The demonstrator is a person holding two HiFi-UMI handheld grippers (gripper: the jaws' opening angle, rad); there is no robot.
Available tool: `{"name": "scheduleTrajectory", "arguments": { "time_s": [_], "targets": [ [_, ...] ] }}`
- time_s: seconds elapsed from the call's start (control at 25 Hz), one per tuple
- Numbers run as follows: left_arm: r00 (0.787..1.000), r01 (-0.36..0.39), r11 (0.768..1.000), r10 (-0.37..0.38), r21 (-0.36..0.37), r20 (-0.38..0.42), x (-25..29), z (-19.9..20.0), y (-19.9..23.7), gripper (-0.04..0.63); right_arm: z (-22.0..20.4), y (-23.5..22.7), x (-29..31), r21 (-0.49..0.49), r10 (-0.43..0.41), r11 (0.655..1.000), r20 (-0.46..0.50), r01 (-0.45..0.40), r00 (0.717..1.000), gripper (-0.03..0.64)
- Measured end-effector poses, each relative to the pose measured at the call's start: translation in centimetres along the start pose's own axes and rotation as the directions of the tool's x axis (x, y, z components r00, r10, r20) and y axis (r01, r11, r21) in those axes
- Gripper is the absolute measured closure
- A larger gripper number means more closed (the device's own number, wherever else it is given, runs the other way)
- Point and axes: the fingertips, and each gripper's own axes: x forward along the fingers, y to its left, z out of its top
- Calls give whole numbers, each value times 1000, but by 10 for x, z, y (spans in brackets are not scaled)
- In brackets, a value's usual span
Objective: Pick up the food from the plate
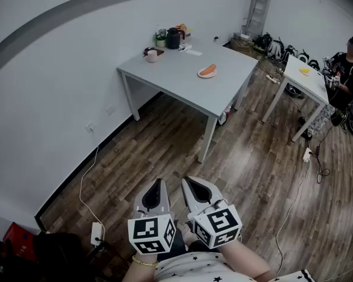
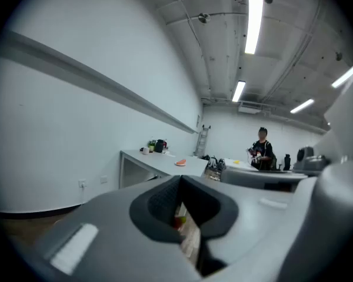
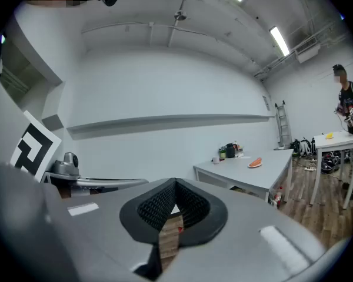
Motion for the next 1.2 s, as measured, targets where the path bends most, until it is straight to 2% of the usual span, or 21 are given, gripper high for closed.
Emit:
{"name": "scheduleTrajectory", "arguments": {
  "time_s": [0.28, 0.48, 0.8, 1.2],
  "targets": [
    [998, 66, 997, -66, 38, -14, 104, 12, 18, 588, -4, -62, 79, 42, -77, 996, -11, 77, 997, 618],
    [990, 139, 989, -138, 58, -30, 205, 43, 44, 588, 21, -116, 163, 43, -162, 986, 3, 162, 987, 618],
    [961, 273, 958, -267, 91, -68, 339, 76, 62, 588, 54, -199, 267, 60, -285, 958, 41, 282, 958, 618],
    [933, 342, 937, -331, 63, -141, 473, 82, 61, 588, 61, -300, 338, 87, -395, 914, -31, 396, 918, 617]
  ]
}}
